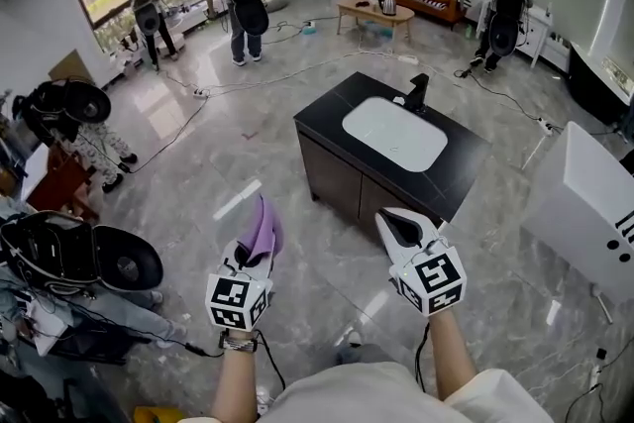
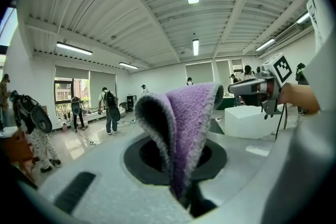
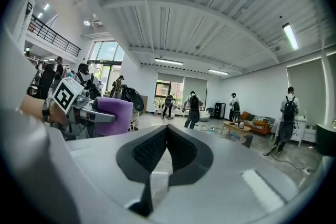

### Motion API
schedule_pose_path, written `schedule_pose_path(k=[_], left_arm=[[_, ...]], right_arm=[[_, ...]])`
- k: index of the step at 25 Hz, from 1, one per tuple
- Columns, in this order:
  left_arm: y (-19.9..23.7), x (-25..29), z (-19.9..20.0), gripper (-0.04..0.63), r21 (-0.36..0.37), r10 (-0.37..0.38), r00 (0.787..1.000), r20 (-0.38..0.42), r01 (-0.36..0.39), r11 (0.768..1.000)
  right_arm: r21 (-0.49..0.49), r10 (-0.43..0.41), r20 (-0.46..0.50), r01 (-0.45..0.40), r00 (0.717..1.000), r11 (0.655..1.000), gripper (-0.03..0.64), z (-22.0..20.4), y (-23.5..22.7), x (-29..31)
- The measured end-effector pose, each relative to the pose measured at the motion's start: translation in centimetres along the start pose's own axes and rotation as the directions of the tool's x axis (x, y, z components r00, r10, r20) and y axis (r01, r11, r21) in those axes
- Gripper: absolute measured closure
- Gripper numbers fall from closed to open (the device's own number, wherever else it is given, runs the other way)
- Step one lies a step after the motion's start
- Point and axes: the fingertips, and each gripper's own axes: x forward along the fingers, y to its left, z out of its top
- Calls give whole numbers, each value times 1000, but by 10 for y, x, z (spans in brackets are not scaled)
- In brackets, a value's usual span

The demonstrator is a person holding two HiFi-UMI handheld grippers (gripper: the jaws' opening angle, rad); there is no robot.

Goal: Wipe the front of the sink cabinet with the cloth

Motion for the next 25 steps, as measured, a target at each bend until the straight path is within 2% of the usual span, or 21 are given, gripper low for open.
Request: schedule_pose_path(k=[4,7,10,15,20,25], left_arm=[[8,30,2,555,-24,28,1000,8,-28,999],[9,52,7,558,-7,27,1000,-3,-27,1000],[6,75,16,559,18,7,1000,3,-7,1000],[-1,101,32,558,6,-41,997,65,40,999],[9,114,25,549,-26,-23,1000,9,24,999],[21,123,23,548,-21,-25,1000,0,25,999]], right_arm=[[4,1,-8,-1,1000,1000,611,-9,-24,15],[11,3,-15,-2,1000,1000,611,-11,-43,25],[11,12,-17,-12,1000,1000,611,-12,-61,39],[11,26,-12,-26,1000,1000,611,-11,-84,56],[25,34,-19,-33,999,999,611,-11,-93,66],[40,44,-35,-42,998,998,611,-16,-97,79]])
